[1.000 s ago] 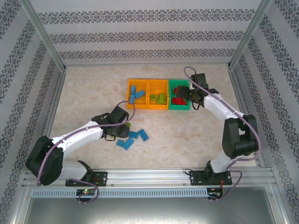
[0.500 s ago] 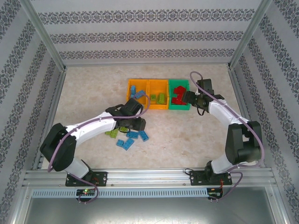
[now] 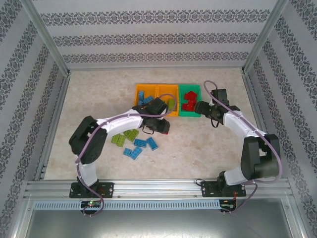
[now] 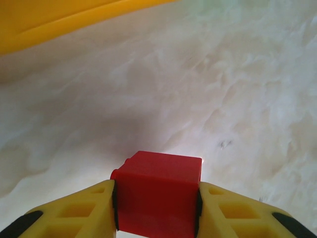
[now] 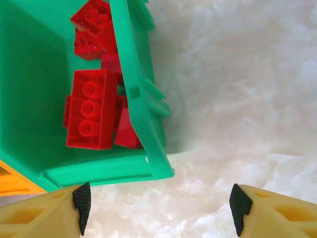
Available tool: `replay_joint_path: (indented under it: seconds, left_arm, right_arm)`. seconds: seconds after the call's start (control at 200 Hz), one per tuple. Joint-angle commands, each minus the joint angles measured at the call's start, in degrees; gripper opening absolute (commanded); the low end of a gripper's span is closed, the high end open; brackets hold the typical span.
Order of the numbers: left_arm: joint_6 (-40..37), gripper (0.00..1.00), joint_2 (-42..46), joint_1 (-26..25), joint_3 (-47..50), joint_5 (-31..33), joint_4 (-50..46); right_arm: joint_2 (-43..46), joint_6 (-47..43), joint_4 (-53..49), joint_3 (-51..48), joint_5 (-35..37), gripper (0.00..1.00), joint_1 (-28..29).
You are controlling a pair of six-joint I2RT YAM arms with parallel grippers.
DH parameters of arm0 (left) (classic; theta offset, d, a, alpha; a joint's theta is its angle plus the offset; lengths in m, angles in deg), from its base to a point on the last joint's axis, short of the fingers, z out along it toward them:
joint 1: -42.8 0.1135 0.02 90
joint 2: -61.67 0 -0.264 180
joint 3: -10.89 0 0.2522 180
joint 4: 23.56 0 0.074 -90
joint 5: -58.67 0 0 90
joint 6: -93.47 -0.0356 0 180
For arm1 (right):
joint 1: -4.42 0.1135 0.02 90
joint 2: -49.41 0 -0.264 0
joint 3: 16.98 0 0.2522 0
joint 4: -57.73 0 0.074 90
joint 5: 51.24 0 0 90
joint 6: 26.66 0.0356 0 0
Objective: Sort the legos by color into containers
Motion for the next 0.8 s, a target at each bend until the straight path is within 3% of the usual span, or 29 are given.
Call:
replay_joint_path:
  seconds: [0.0,0.11,0.255,0.435,0.679,0.794]
  left_arm:
    - [0.85,0.39,-4.02,-1.22,-4.46,-2.30,-0.83]
    - [1.01,0.41,-6.44,-1.55,-7.51,-2.12,-2.32]
    - [-0.10,0.46,-7.60,-2.40,-9.32,-2.01,-4.24]
    - [-0.36,0.59,-6.95,-3.20,-9.44,-0.91,-4.87]
    - [1.41,0.70,-2.28,-3.42,-7.61,3.57,-5.73]
    - [3.27,0.83,3.96,-2.20,-2.35,8.81,-5.84]
  right_arm:
    - [3.10,-0.98,1.59,-3.25,-3.18,0.76,-0.40]
    - [5.97,-2.96,4.27,-7.35,-8.23,0.75,-0.19]
    - [9.15,-3.04,3.62,-11.24,-8.85,0.76,0.13]
    - [10.81,-3.07,3.96,-14.75,-11.11,0.77,1.08]
    - [11.47,-6.69,4.03,-14.82,-10.13,0.79,6.78]
    - [11.18,-12.25,3.69,-13.04,-8.92,0.81,12.70]
